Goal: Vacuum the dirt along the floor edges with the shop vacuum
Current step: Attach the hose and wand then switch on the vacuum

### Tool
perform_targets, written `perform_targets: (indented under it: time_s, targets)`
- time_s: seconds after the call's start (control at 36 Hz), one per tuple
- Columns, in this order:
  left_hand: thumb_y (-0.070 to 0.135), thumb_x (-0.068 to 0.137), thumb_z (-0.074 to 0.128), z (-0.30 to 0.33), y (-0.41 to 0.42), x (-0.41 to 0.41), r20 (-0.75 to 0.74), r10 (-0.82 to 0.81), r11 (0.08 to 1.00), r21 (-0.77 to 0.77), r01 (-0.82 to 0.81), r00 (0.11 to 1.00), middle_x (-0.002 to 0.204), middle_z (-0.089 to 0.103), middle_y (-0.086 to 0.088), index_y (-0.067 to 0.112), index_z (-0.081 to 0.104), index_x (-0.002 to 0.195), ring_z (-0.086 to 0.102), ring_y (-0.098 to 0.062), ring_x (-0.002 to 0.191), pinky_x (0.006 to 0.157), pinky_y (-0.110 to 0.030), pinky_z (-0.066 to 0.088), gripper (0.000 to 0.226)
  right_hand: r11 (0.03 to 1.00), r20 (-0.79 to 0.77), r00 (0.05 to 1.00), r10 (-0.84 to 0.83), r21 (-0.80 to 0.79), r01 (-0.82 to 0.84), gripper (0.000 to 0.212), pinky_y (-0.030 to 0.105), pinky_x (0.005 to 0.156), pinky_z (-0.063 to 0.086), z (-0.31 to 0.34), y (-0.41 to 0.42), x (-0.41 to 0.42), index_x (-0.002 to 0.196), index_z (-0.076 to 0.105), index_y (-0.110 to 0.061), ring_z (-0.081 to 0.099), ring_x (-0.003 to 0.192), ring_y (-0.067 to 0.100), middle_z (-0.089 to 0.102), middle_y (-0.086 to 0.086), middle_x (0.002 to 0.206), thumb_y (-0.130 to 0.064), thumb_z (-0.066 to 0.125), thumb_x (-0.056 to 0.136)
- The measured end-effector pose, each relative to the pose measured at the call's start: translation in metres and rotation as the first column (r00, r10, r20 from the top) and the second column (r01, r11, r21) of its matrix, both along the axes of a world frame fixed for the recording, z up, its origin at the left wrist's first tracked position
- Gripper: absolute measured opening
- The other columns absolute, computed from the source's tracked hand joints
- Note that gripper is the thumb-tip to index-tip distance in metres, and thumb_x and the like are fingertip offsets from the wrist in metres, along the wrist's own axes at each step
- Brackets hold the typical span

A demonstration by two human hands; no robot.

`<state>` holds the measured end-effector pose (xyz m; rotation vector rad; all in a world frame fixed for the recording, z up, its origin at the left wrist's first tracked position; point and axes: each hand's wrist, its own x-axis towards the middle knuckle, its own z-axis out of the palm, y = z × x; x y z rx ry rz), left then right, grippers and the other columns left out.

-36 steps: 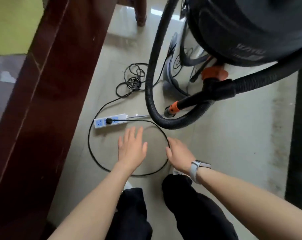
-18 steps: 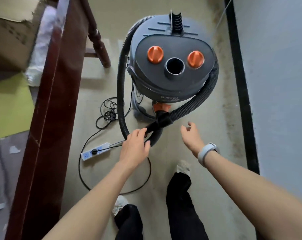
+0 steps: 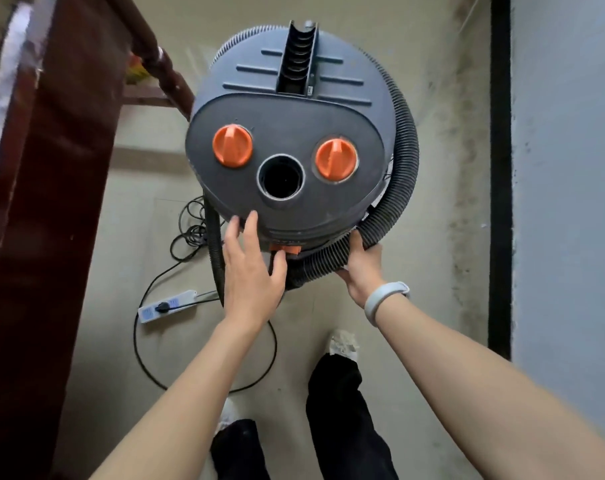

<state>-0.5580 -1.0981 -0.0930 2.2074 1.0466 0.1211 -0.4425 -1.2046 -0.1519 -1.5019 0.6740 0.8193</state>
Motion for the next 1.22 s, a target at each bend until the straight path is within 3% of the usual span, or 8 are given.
perform_targets:
  time_s: [0.33,0.47,0.56,0.69,0.81,0.97,1.14,1.22]
  targets:
    - [0.015,0.087,0.064,0.038,0.000,0.022,0.045,-0.004,0.997,0.072,0.001,0.999,0.146,0.027,-0.017,0.008,0.036,0.142,0.025,-0.031,0.136,0.112,-0.042,0.026,0.062,0.983,0.345,0.939,-0.017,-0.165,0.079,0.021,0.041,0.089,0.045,0.071,-0.032,0.068,0.105,0.041,-0.009,0.051,0.089,0.021,0.051,-0.002,0.088,-0.026,0.050,0.097]
    - [0.030,0.087,0.058,0.062,0.021,0.040,0.137,-0.070,0.994,0.098,0.057,0.988,0.137,0.043,-0.014,0.006,0.047,0.135,0.038,-0.029,0.128,0.109,-0.032,0.027,0.055,0.977,0.531,0.820,0.213,-0.112,-0.181,0.027,0.042,0.082,0.050,0.137,0.002,0.093,0.095,0.049,-0.019,0.060,0.089,0.034,0.060,0.010,0.091,-0.043,0.056,0.086]
    - [0.044,0.086,0.048,0.078,0.032,0.048,0.179,-0.162,0.985,0.093,0.147,0.970,0.133,0.050,-0.008,0.007,0.050,0.132,0.043,-0.025,0.124,0.106,-0.026,0.028,0.059,0.927,0.559,0.756,0.340,-0.065,-0.370,0.025,0.042,0.063,0.053,0.178,0.033,0.109,0.088,0.045,-0.019,0.062,0.065,0.029,0.056,0.014,0.078,-0.042,0.056,0.089]
    - [0.041,0.085,0.055,0.105,0.061,0.057,0.278,-0.087,0.995,0.068,0.071,0.957,0.138,0.044,-0.009,0.007,0.041,0.139,0.040,-0.025,0.127,0.109,-0.037,0.033,0.065,0.744,0.630,0.500,0.594,-0.194,-0.639,0.022,0.030,0.046,0.048,0.234,0.080,0.127,0.082,0.041,-0.016,0.054,0.045,0.015,0.049,0.004,0.066,-0.023,0.050,0.100]
    - [0.031,0.086,0.069,0.123,0.094,0.056,0.273,-0.017,0.996,0.084,-0.007,0.962,0.154,0.023,-0.011,0.011,0.021,0.150,0.021,-0.023,0.141,0.114,-0.027,0.013,0.082,0.603,0.622,0.334,0.709,-0.288,-0.744,0.015,0.028,0.045,0.048,0.258,0.098,0.135,0.085,0.046,-0.015,0.055,0.044,0.011,0.052,0.003,0.065,-0.020,0.053,0.098]
    - [0.054,0.077,0.069,0.142,0.136,0.049,0.211,-0.082,0.983,0.180,0.044,0.974,0.159,0.004,-0.014,0.016,0.009,0.152,0.005,-0.029,0.147,0.114,-0.032,0.000,0.103,0.170,0.492,-0.130,0.861,-0.520,-0.837,0.027,0.024,0.074,0.041,0.271,0.112,0.093,0.111,0.059,-0.005,0.057,0.084,0.018,0.063,0.010,0.097,-0.027,0.059,0.095]
    - [0.044,0.066,0.076,0.148,0.152,0.032,0.143,-0.298,0.930,0.266,0.253,0.944,0.131,0.057,-0.006,0.018,0.054,0.121,0.034,-0.030,0.135,0.108,-0.063,0.025,0.064,0.002,0.357,-0.213,0.909,-0.517,-0.856,0.032,0.023,0.076,0.046,0.286,0.087,0.082,0.117,0.061,-0.020,0.058,0.081,0.009,0.064,-0.005,0.096,-0.037,0.063,0.090]
    - [0.049,0.064,0.079,0.157,0.147,0.025,0.079,-0.435,0.892,0.172,0.417,0.897,0.092,0.060,0.007,0.020,0.057,0.100,0.058,-0.022,0.090,0.082,-0.047,0.048,0.051,-0.040,0.283,-0.207,0.936,-0.501,-0.864,0.034,0.018,0.072,0.047,0.294,0.066,0.083,0.118,0.061,-0.026,0.058,0.074,0.001,0.062,-0.012,0.090,-0.040,0.066,0.087]
